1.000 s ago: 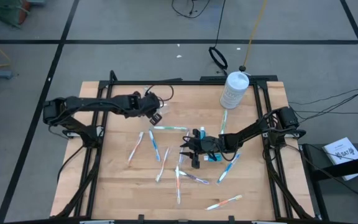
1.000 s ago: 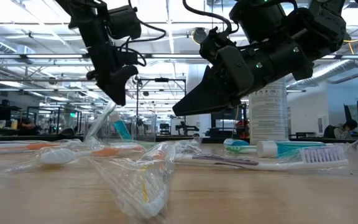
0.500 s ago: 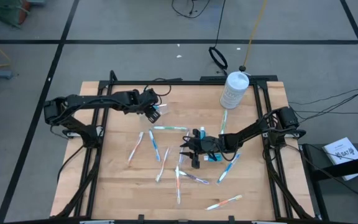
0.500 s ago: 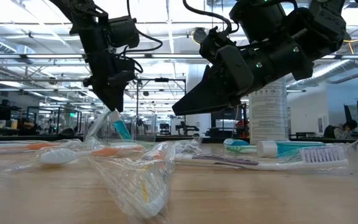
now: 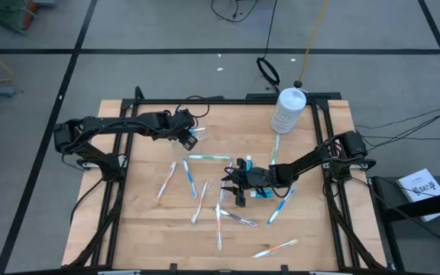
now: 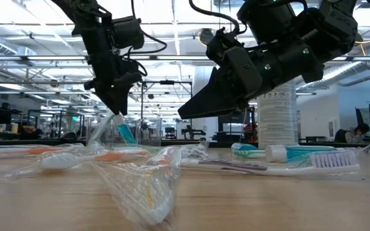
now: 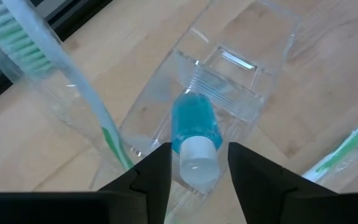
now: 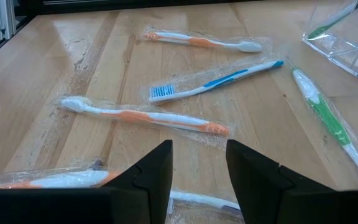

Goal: Pick & Place toothbrushing station
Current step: Put the mouthwash into the transparent organizer

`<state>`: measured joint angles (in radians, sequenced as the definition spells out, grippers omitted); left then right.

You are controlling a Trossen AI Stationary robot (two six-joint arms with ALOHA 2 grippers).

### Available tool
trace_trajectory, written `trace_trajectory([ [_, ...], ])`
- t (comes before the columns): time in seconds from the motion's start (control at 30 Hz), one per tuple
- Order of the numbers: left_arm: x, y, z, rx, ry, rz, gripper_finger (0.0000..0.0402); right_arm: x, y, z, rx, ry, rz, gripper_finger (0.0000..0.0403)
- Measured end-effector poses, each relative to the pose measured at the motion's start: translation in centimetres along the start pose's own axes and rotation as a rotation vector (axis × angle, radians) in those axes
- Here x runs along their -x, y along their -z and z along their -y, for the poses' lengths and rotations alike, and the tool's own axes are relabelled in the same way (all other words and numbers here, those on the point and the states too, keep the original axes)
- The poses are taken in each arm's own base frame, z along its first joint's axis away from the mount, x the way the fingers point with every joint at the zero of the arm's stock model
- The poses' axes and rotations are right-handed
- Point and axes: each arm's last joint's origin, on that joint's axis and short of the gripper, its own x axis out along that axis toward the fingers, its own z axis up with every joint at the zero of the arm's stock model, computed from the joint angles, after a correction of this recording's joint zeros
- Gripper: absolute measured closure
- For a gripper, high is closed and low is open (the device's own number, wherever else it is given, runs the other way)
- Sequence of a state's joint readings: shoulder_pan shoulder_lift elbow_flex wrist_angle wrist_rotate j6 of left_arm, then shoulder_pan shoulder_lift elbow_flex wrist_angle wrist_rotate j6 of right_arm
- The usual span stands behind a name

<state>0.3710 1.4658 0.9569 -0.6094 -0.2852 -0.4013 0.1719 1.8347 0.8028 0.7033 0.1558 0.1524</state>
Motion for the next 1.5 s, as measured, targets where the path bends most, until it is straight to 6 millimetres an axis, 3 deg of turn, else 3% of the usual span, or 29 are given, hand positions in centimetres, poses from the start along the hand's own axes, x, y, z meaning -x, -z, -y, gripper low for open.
trace_trajectory([
  [0.7,-0.6,0.6,-0.3,0.03,0.014,-0.012,0.0245,0.0,0.0,0.0,0.032,0.001,0.003,0.0261],
  [1.2,-1.1,0.5,-1.5,0.065,0.035,-0.07,0.0246,0.0,0.0,0.0,0.032,0.001,0.003,0.0261],
  [1.5,-1.1,0.4,-1.8,0.079,0.044,-0.076,0.0302,0.0,0.0,0.0,0.032,0.001,0.003,0.0261],
])
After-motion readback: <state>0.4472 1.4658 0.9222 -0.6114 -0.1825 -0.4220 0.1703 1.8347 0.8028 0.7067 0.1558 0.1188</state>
